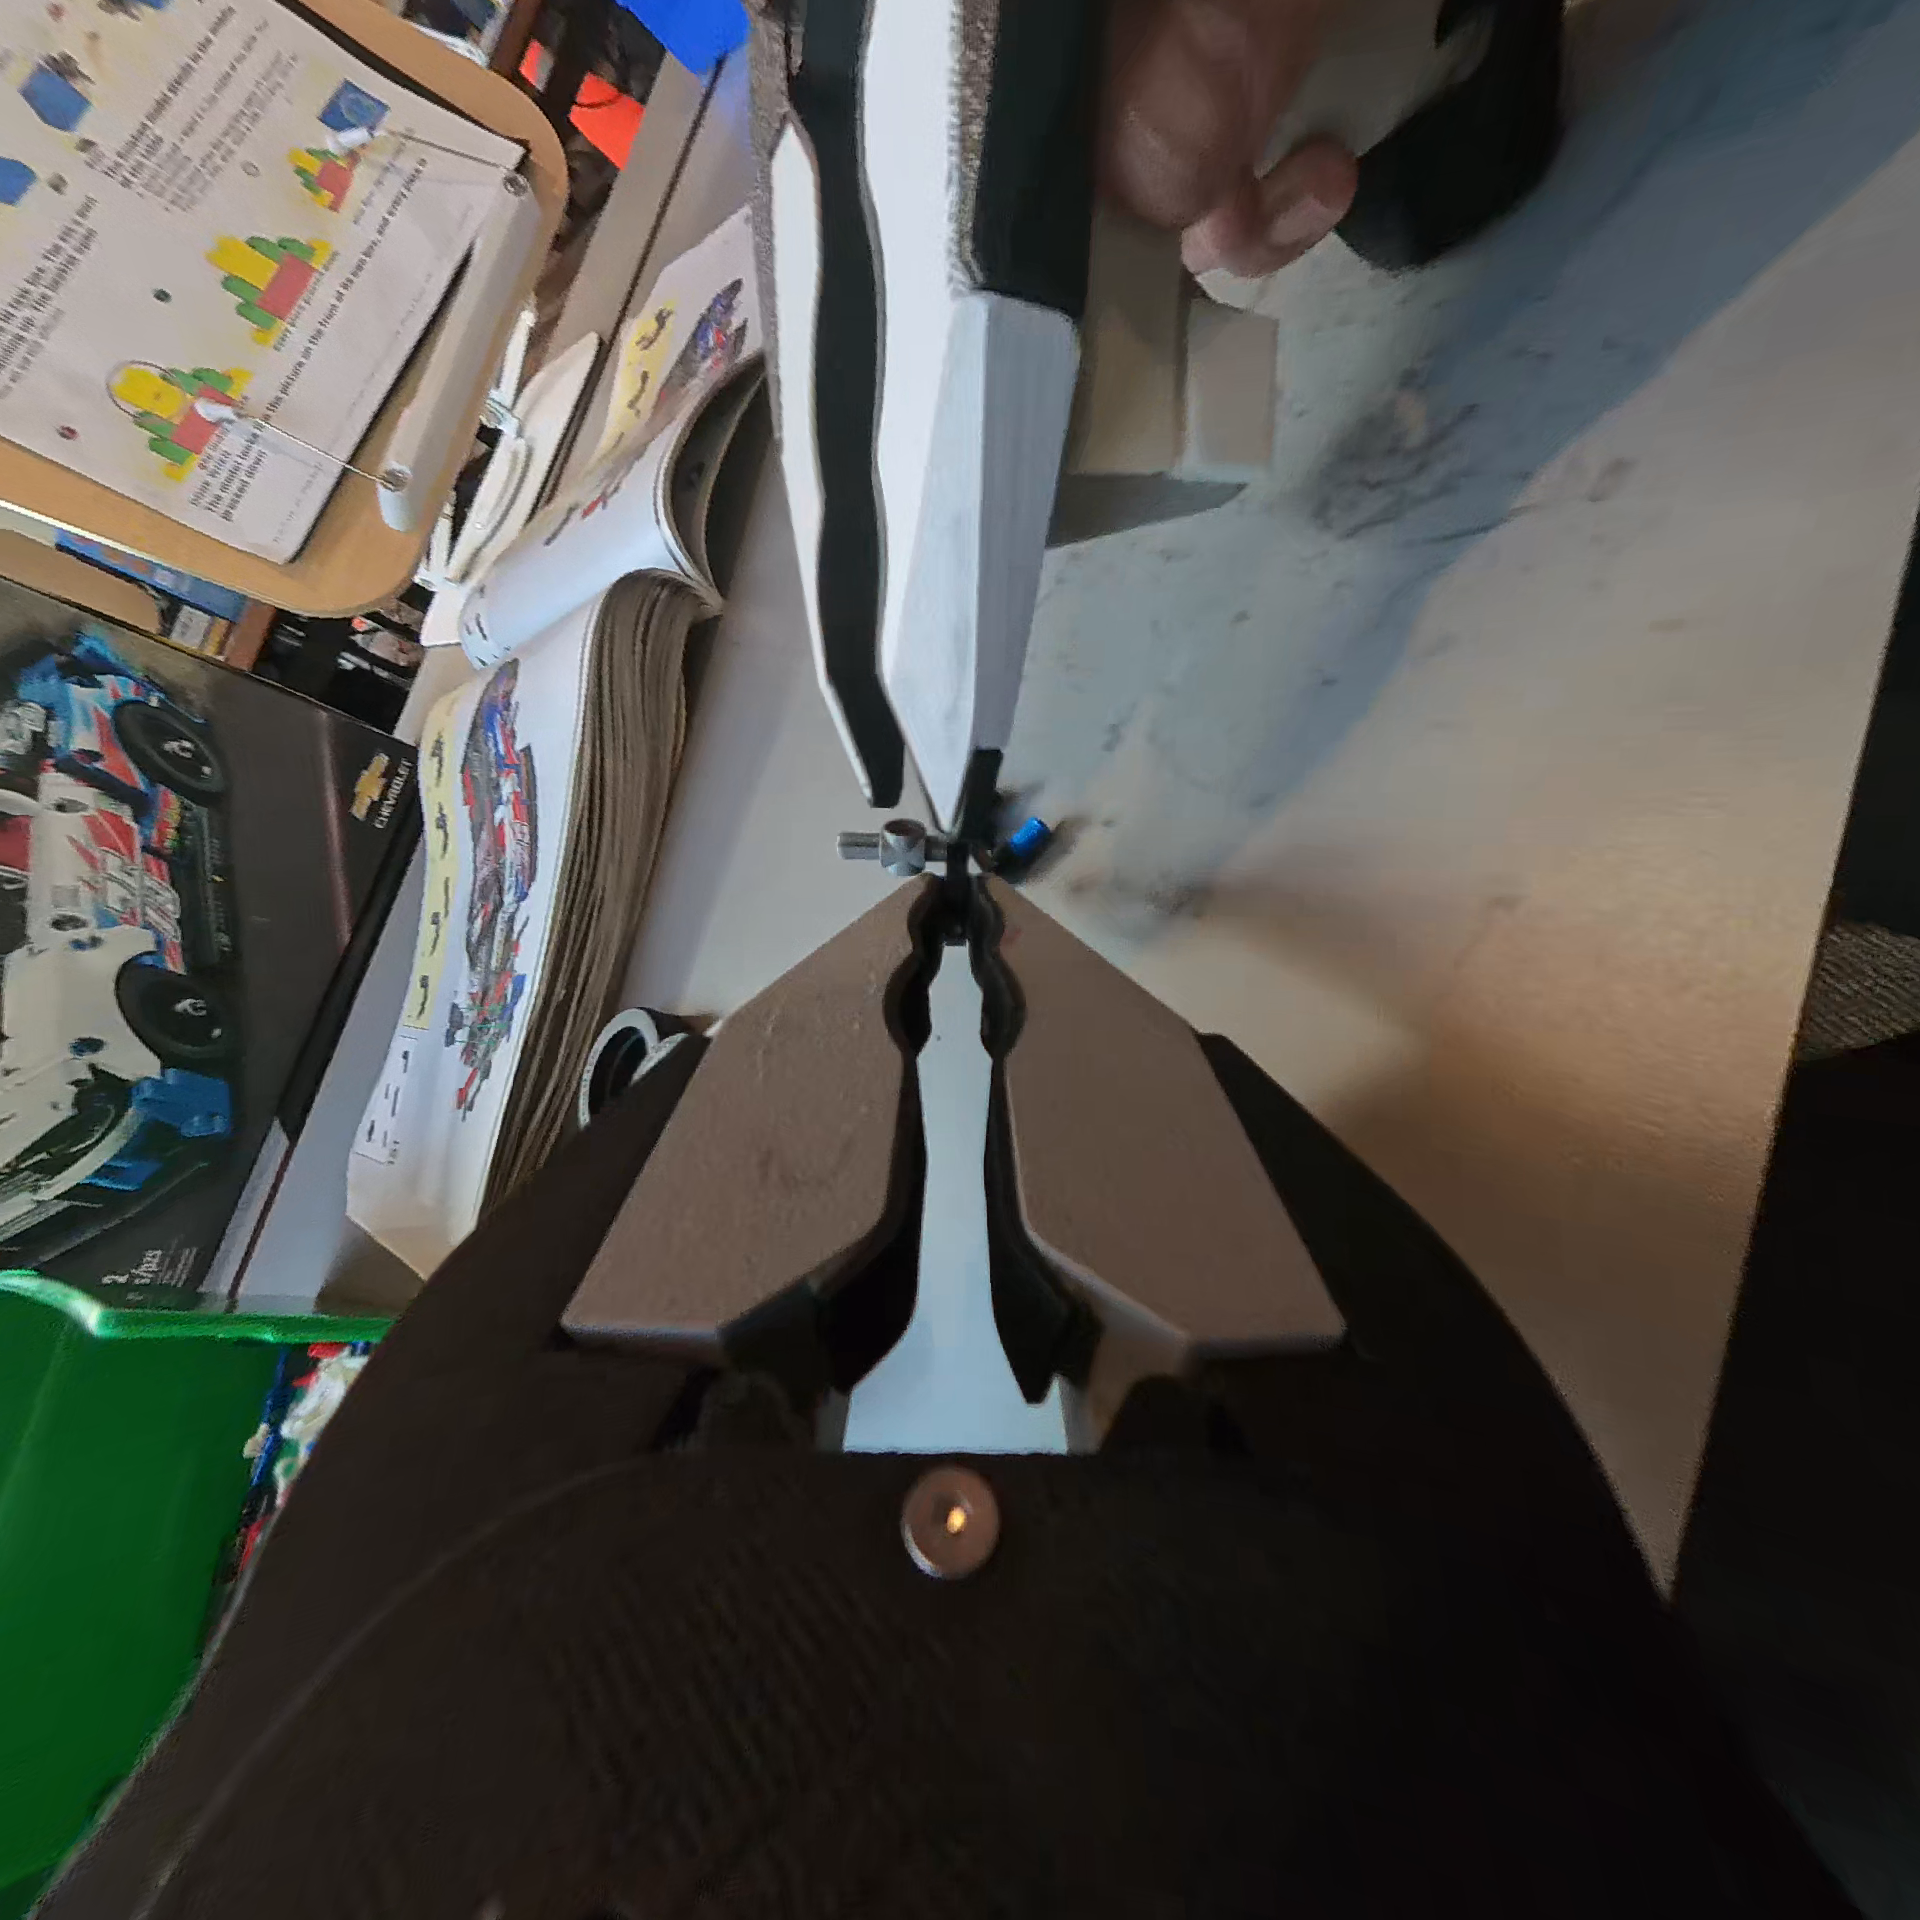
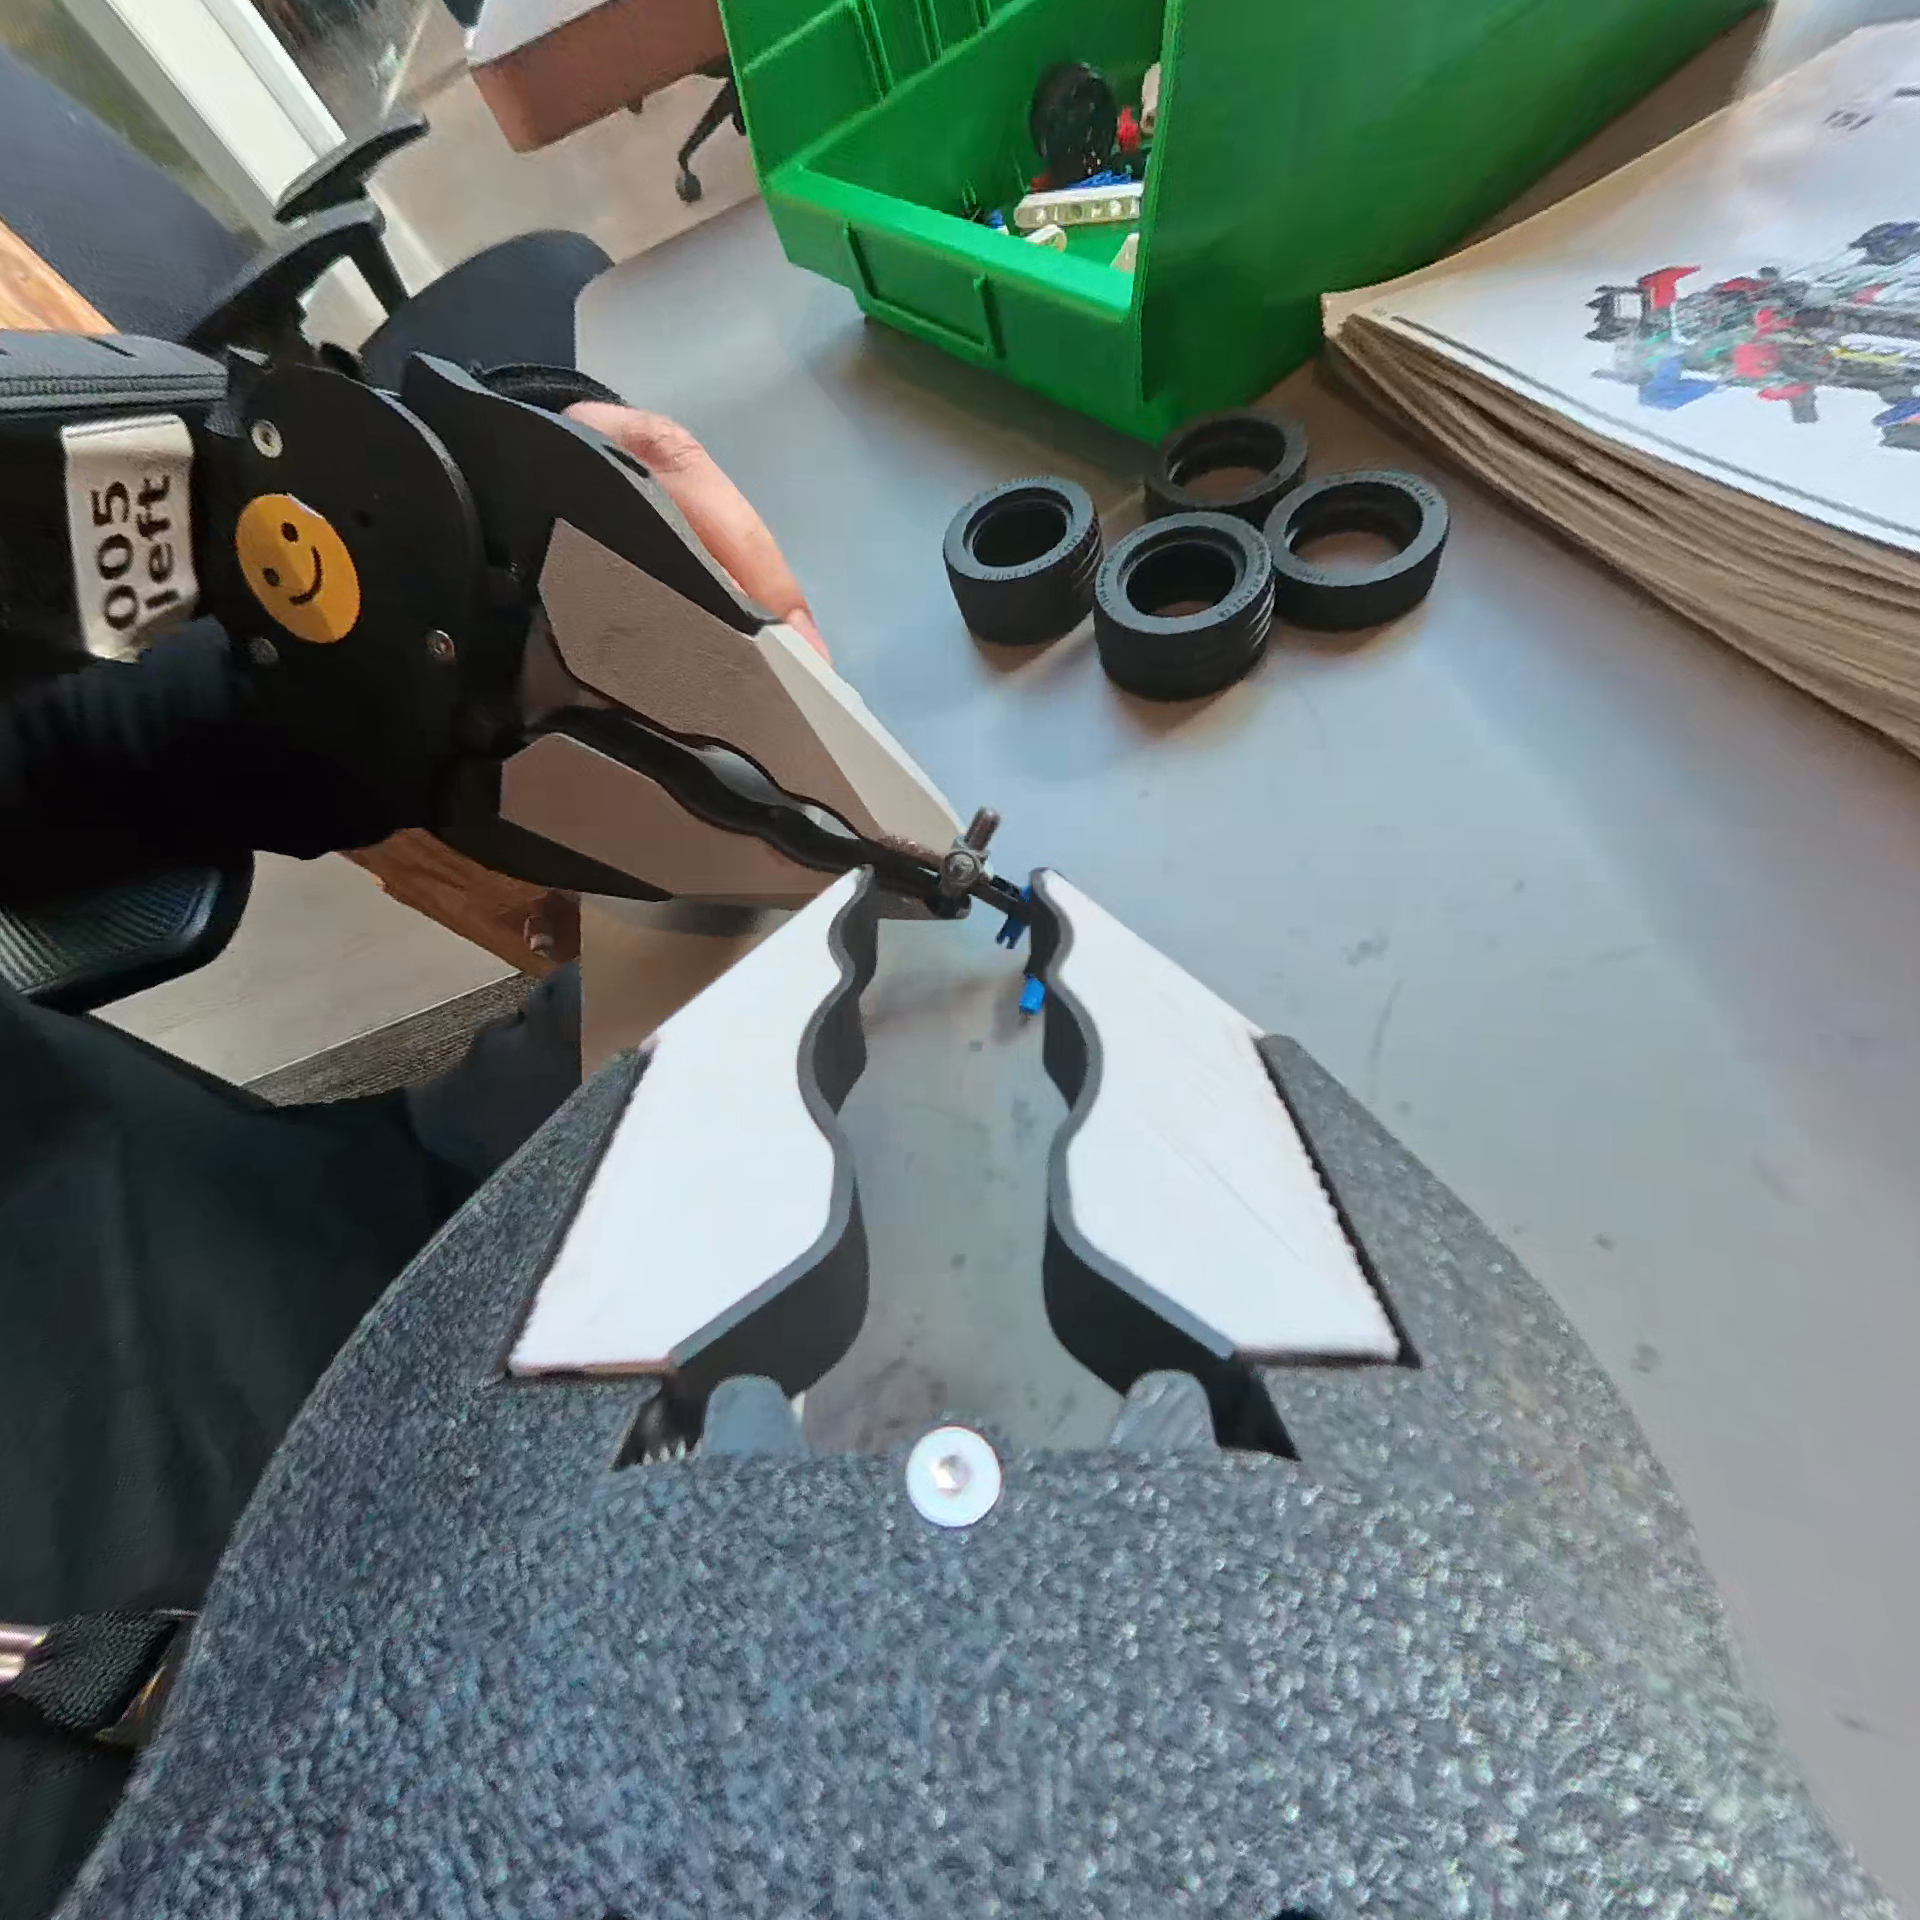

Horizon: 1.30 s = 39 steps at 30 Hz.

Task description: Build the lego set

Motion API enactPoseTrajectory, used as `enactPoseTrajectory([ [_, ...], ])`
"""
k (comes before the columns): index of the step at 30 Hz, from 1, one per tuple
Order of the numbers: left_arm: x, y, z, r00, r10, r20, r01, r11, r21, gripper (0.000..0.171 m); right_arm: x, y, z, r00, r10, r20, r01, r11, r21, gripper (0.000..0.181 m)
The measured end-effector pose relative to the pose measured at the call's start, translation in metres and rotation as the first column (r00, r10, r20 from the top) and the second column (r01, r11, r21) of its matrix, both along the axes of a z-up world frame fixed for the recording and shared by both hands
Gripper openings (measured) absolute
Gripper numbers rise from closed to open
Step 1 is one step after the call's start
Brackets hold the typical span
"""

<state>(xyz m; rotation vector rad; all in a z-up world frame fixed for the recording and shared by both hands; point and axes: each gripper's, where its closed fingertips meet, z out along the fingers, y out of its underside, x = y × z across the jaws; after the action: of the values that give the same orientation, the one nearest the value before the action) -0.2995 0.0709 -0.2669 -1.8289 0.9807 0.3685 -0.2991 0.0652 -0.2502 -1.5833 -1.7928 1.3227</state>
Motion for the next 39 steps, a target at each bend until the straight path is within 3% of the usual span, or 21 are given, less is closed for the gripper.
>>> enactPoseTrajectory([
  [6, -0.005, 0.002, 0.02, 0.991, 0.011, 0.137, -0.019, 0.998, 0.06, 0.001, -0.002, 0.005, -0.001, 0.998, -0.044, -0.04, 0.05, 0.983, 0.177, 0.04],
  [9, -0.004, 0.001, 0.027, 0.987, -0.012, 0.157, -0.003, 0.995, 0.097, 0.0, -0.003, 0.006, 0.014, 0.988, -0.052, -0.144, 0.078, 0.98, 0.185, 0.014],
  [12, -0.005, 0.002, 0.029, 0.989, -0.014, 0.147, -0.004, 0.993, 0.119, 0.001, -0.004, 0.01, 0.031, 0.969, -0.061, -0.24, 0.115, 0.969, 0.219, 0.004],
  [15, -0.01, 0.004, 0.03, 0.989, 0.009, 0.146, -0.028, 0.991, 0.127, 0.001, -0.008, 0.012, 0.036, 0.972, -0.069, -0.224, 0.106, 0.981, 0.161, 0.024],
  [18, -0.013, 0.004, 0.031, 0.988, 0.022, 0.156, -0.042, 0.991, 0.13, 0.0, -0.011, 0.011, 0.038, 0.979, -0.068, -0.191, 0.084, 0.994, 0.076, 0.0],
  [25, -0.019, 0.006, 0.03, 0.985, 0.055, 0.166, -0.075, 0.99, 0.116, 0.001, -0.016, 0.007, 0.031, 0.987, -0.066, -0.147, 0.068, 0.998, 0.006, 0.005],
  [28, -0.019, 0.007, 0.028, 0.987, 0.06, 0.151, -0.078, 0.991, 0.11, 0.001, -0.019, 0.006, 0.03, 0.99, -0.055, -0.131, 0.05, 0.998, -0.039, 0.017],
  [39, -0.022, 0.009, 0.023, 0.99, 0.094, 0.104, -0.105, 0.989, 0.105, 0.001, -0.029, 0.003, 0.018, 0.997, -0.031, -0.076, 0.021, 0.991, -0.131, 0.007],
])
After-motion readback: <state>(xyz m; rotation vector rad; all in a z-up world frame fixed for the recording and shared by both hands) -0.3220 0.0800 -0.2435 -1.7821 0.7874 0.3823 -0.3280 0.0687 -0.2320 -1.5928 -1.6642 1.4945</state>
